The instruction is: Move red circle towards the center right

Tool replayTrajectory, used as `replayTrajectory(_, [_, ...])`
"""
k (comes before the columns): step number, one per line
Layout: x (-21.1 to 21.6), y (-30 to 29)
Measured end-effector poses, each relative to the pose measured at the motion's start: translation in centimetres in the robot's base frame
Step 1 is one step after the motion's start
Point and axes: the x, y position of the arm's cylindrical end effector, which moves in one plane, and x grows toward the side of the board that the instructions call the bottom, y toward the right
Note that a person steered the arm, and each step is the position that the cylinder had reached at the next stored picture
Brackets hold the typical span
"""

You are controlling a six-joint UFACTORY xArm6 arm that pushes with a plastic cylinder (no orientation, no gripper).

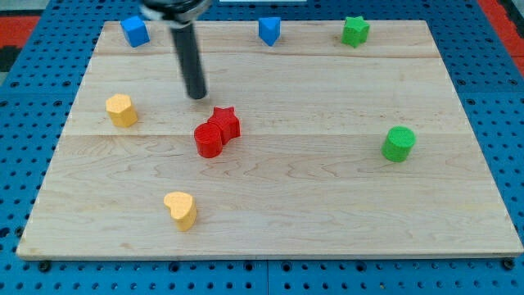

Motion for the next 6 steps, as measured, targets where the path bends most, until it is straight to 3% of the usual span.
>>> replayTrajectory(1, [0.6,7.7])
replayTrajectory(3, [5.0,-2.8])
replayTrajectory(4, [10.8,-3.1])
replayTrajectory(5, [11.3,-1.0])
replayTrajectory(6, [13.3,-6.9])
